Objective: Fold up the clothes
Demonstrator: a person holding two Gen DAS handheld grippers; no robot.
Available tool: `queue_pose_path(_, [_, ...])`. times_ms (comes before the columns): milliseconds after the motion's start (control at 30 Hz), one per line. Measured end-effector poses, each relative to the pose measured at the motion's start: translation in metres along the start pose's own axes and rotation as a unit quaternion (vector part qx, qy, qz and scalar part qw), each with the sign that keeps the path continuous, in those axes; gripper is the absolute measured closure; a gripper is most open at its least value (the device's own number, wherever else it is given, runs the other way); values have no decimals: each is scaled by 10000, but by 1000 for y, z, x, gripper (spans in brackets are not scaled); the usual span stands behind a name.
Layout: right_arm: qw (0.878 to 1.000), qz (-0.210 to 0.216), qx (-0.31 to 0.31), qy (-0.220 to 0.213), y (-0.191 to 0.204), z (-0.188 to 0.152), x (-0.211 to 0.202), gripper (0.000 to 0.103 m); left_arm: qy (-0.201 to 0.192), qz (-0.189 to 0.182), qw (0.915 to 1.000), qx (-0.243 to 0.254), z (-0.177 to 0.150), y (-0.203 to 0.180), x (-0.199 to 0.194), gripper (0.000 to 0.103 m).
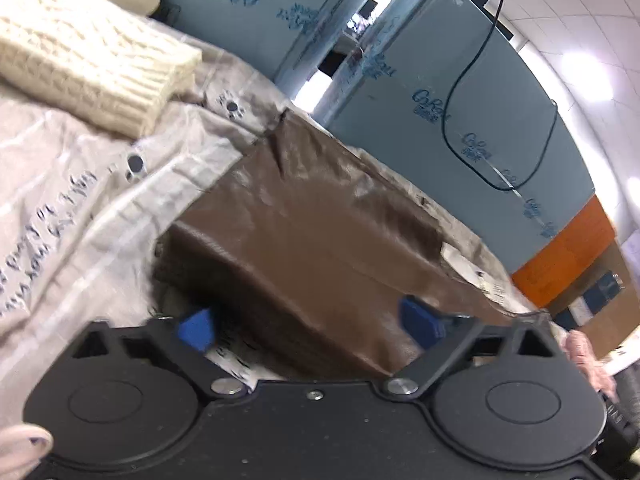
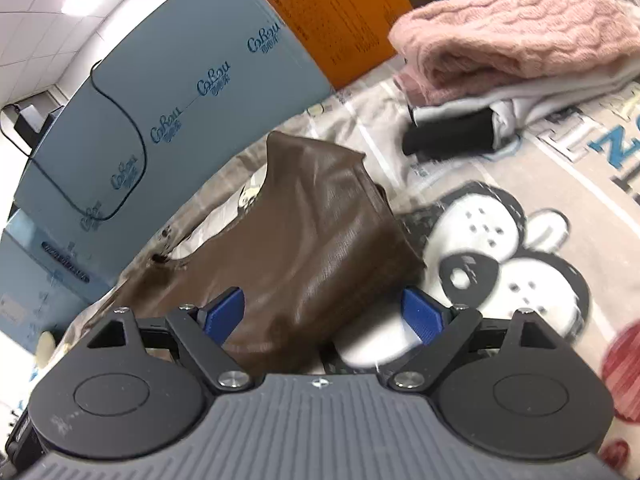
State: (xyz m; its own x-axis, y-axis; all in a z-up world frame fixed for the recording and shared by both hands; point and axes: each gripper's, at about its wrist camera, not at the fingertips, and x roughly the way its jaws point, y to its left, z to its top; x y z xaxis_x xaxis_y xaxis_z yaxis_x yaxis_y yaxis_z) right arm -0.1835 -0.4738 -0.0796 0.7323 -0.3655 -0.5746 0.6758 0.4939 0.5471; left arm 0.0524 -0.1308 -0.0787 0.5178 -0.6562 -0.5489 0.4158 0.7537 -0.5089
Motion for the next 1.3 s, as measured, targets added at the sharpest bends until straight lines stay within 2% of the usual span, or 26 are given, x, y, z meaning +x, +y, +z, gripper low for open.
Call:
queue_pose_path(33, [10000, -72, 5, -43, 3, 0, 3, 25, -30, 3, 10000, 48, 0, 1, 1, 43])
queue_pose_path(100, [9998, -180, -15, -88, 7, 1, 6, 42, -20, -49, 10000, 72, 2, 7, 4, 59])
queue_pose_path(133, [9997, -198, -49, -102, 8, 1, 8, 55, 1, -112, 9999, 81, 2, 9, 4, 68])
queue_pose_path(200, [9996, -216, -130, -144, 11, 1, 9, 61, 27, -232, 9997, 119, 3, 11, 3, 76])
queue_pose_path(233, [9995, -211, -166, -164, 11, 0, 8, 68, 21, -284, 9995, 166, 3, 11, 1, 79])
queue_pose_path(267, [9995, -169, -186, -183, 12, 0, 7, 79, 10, -331, 9992, 219, 3, 10, -1, 80])
queue_pose_path(333, [9994, -41, -242, -251, 13, 2, 2, 89, -9, -438, 9986, 288, 3, 10, -9, 84])
queue_pose_path(567, [9974, -87, -505, -509, 19, -8, -34, 92, 73, -740, 9962, 447, -8, 18, -43, 85])
queue_pose_path(633, [9975, -62, -508, -481, 17, -11, -41, 90, 159, -634, 9967, 486, -10, 21, -43, 79])
queue_pose_path(667, [9979, -96, -472, -436, 15, -11, -40, 83, 202, -578, 9969, 502, -12, 23, -43, 78])
queue_pose_path(700, [9984, -127, -379, -399, 11, -11, -38, 79, 224, -529, 9971, 496, -12, 24, -42, 73])
queue_pose_path(733, [9989, -117, -256, -370, 7, -11, -36, 72, 230, -488, 9974, 474, -12, 26, -43, 63])
queue_pose_path(767, [9993, -108, -132, -341, 3, -10, -33, 65, 194, -412, 9979, 468, -12, 27, -44, 57])
queue_pose_path(800, [9995, -98, -9, -312, -2, -9, -31, 60, 86, -295, 9984, 476, -11, 28, -47, 43])
queue_pose_path(833, [9994, -95, 82, -312, -6, -9, -28, 52, -53, -167, 9987, 483, -10, 30, -50, 36])
queue_pose_path(967, [9985, -35, 403, -373, -19, -5, -22, 36, -342, 205, 9979, 516, -4, 39, -55, 25])
queue_pose_path(1033, [9978, -16, 465, -465, -20, -6, -22, 38, -476, 388, 9961, 626, -2, 42, -56, 17])
queue_pose_path(1167, [9977, -13, 262, -622, -10, -7, -26, 63, -407, 208, 9964, 720, 0, 44, -50, 18])
queue_pose_path(1233, [9973, -5, -7, -739, 2, -7, -31, 73, -345, 43, 9958, 842, -3, 40, -48, 20])
queue_pose_path(1300, [9963, 27, -205, -833, 14, -6, -35, 78, -377, 38, 9945, 978, -6, 35, -45, 20])
